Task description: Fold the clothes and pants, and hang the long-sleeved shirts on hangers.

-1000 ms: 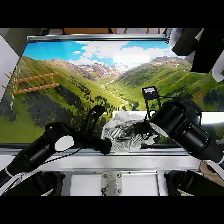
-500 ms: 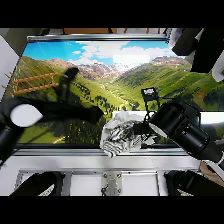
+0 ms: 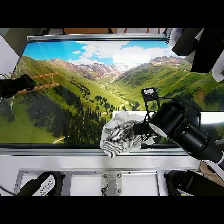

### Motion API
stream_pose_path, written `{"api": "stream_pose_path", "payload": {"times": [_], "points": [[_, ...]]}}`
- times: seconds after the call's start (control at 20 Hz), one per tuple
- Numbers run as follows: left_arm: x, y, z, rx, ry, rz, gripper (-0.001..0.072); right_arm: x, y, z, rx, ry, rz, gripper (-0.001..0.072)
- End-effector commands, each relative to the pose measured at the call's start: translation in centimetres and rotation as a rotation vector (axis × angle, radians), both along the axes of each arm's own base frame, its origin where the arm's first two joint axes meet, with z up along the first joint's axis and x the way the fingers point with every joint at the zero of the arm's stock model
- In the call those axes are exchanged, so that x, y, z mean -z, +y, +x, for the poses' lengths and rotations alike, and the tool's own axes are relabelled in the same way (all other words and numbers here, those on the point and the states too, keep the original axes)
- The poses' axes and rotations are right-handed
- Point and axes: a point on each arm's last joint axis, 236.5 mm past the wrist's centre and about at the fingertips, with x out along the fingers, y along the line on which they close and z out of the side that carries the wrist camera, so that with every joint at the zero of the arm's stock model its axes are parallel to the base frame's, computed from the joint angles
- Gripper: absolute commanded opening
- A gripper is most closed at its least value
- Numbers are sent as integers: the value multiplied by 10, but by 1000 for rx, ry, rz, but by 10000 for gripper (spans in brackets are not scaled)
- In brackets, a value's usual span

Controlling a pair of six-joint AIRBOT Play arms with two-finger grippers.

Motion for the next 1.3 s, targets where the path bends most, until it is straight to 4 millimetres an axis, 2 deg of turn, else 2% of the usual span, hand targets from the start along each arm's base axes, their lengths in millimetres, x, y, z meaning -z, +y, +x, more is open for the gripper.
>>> {"api": "stream_pose_path", "payload": {"times": [0.0,0.25,0.45,0.6,0.85,1.1,1.25], "points": [[39,106,13,-151,116,141,659,0,0,0,0,1,0,19],[104,174,53,-186,241,214,659,0,0,0,0,1,0,20],[150,206,81,-171,321,297,658,0,0,0,0,1,-1,19],[175,226,94,-161,380,368,658,2,0,0,0,5,-5,19],[208,254,92,-182,489,414,658,2,0,0,0,5,-5,19],[243,269,85,-192,526,397,658,2,0,0,0,5,-5,20],[250,278,85,-196,511,401,658,2,0,0,0,5,-5,20]]}}
